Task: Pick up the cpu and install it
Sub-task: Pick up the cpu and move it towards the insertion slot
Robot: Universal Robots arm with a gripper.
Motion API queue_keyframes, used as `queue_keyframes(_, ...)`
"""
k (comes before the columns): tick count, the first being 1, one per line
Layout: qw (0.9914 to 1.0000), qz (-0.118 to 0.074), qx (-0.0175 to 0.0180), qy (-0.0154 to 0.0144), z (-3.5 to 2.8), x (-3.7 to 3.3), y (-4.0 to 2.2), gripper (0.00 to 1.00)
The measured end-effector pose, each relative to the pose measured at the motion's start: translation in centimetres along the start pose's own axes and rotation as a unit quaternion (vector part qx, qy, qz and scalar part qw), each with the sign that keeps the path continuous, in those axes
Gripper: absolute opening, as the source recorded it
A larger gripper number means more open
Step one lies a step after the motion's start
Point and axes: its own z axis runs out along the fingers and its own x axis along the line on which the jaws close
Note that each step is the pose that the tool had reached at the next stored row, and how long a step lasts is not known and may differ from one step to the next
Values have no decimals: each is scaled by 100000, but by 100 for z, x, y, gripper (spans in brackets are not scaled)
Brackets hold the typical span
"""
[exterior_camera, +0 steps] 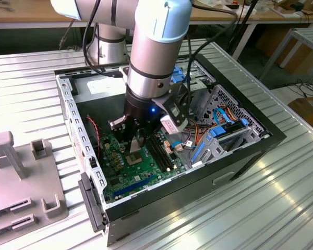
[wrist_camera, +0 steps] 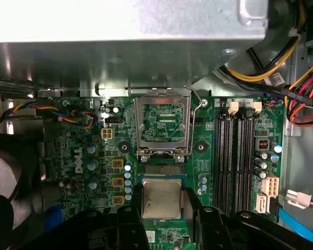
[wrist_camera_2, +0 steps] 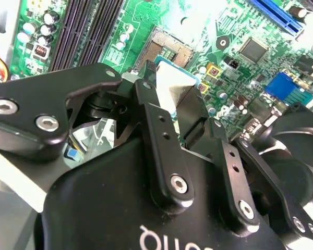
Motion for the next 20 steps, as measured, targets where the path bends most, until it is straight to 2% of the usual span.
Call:
queue_keyframes(15,100000,3,2,-4,258,-25,-8,42)
queue_keyframes(20,100000,-2,-3,-77,268,-26,-9,42)
